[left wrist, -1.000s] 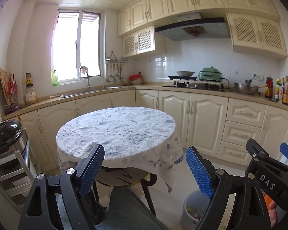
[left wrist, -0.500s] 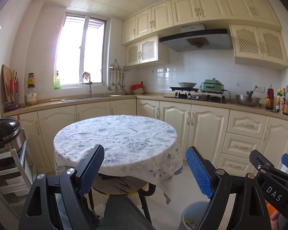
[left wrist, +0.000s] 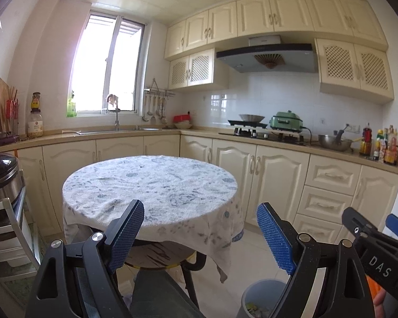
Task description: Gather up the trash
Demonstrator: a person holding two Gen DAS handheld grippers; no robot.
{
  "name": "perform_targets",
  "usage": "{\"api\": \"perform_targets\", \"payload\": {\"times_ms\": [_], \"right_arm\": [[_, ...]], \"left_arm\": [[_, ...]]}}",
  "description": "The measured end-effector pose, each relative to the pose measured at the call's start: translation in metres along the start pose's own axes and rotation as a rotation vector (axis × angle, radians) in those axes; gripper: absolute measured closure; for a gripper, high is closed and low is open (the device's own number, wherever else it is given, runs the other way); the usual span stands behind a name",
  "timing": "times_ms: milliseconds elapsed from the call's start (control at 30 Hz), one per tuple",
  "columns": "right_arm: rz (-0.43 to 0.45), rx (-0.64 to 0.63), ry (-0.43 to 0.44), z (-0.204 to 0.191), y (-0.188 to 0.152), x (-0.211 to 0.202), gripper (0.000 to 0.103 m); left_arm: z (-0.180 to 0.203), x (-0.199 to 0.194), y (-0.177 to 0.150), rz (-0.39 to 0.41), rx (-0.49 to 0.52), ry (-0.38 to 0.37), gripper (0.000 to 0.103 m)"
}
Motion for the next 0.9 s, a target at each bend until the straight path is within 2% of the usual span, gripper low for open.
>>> {"api": "perform_targets", "payload": {"times_ms": [200, 300, 567, 900], "right_arm": [[-0.025, 0.012, -0.001, 0.002, -0.002, 0.004, 0.001], [-0.029, 0.004, -0.03, 0.001, -0.004, 0.006, 0.001], [-0.055, 0.007, -0.032, 0.004, -0.005, 0.013, 0.001], [-0.084, 0.006, -0.033, 0.005, -0.009, 0.02, 0.0]], "left_arm": [[-0.004, 0.015, -0.002, -0.045, -0.01, -0.022, 0.019], [-0.006, 0.021, -0.001, -0.057, -0.005, -0.03, 0.019], [-0.002, 0.023, 0.0, -0.068, 0.028, -0.025, 0.019], [0.0, 0.023, -0.003, -0.08, 0.044, -0.03, 0.014]]}}
Point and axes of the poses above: each gripper's, at about its wrist camera, not at the fingertips, and x roughly the way its jaws point, z to its right, y to its top, the point moved 5 cm from there along x, roughly the way its jaws point, and after that the axes turned 9 degrees about x, right-handed, at the moved point
